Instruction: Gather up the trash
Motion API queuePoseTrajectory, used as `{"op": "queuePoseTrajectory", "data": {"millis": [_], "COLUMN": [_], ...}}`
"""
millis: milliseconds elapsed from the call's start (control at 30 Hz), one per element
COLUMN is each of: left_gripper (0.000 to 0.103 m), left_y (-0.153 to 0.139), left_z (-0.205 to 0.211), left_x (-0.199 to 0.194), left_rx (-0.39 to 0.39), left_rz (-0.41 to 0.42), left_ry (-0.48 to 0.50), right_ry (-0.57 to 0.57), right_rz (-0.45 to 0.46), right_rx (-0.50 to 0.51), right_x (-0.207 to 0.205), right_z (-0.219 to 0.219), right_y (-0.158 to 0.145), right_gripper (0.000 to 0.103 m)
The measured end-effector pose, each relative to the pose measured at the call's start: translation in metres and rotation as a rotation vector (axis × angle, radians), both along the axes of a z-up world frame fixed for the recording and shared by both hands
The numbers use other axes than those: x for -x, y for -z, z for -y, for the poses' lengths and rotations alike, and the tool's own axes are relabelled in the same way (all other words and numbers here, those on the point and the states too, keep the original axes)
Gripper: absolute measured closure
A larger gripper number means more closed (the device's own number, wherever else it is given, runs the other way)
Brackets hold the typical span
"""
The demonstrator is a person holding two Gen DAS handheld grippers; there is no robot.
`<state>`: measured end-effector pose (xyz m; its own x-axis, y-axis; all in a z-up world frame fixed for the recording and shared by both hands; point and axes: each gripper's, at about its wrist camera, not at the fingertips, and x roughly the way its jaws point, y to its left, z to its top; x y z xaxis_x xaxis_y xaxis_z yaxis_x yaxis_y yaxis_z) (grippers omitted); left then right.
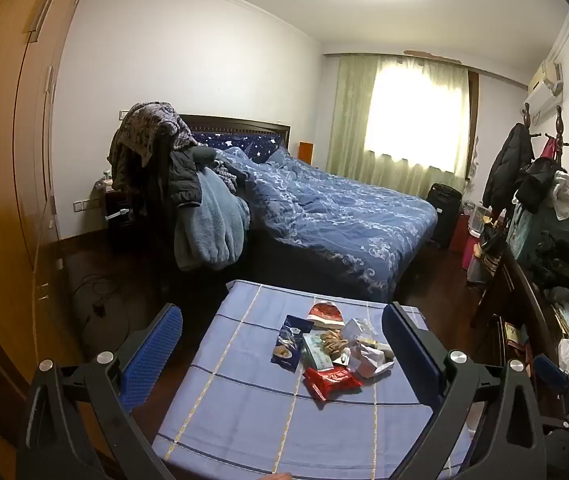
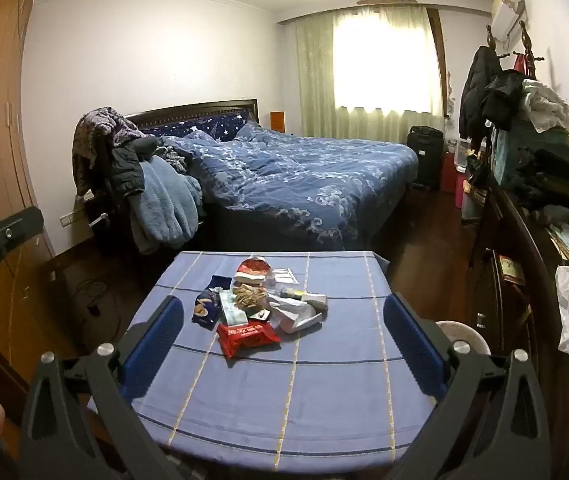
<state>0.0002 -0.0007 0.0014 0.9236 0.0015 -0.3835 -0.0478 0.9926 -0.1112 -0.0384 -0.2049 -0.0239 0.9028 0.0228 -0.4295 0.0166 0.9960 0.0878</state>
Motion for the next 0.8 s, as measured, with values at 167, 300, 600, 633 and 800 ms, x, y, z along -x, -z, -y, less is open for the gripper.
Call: {"op": "queuePoseTrajectory", "data": {"millis": [167,300,600,633,800], "left_gripper": [0.004,0.004,0.004,0.004,0.004], "left_y": [0.003,0.004,0.012,0.011,0.006], "left_z": [-0.001,-0.002,-0.005,-0.005,-0.004], "left_x": [-0.001,-0.001,-0.003,-0.002,-0.002], "left_rx": [0.001,0.005,0.01,0.009,0.017], "left_rz": [-0.001,-0.003,0.013,0.024,0.049], "left_ry": [0.001,0.002,-0.005,-0.006,-0.007], "right_ry": [-0.008,-0.01,-0.015,-0.015,-0.014], "right_rz": [-0.002,-0.006,-0.014,-0.015,-0.017], "right_rx": [0.001,0.001,0.004,0.004,0.008], "right_x": [0.001,0.001,0.001,0.001,0.0], "right_z": [-0.001,0.001,0.0,0.0,-0.001], "right_y": [0.0,0.0,0.0,0.001,0.0], "right_gripper": [0.003,0.003,0.003,0.003,0.003]}}
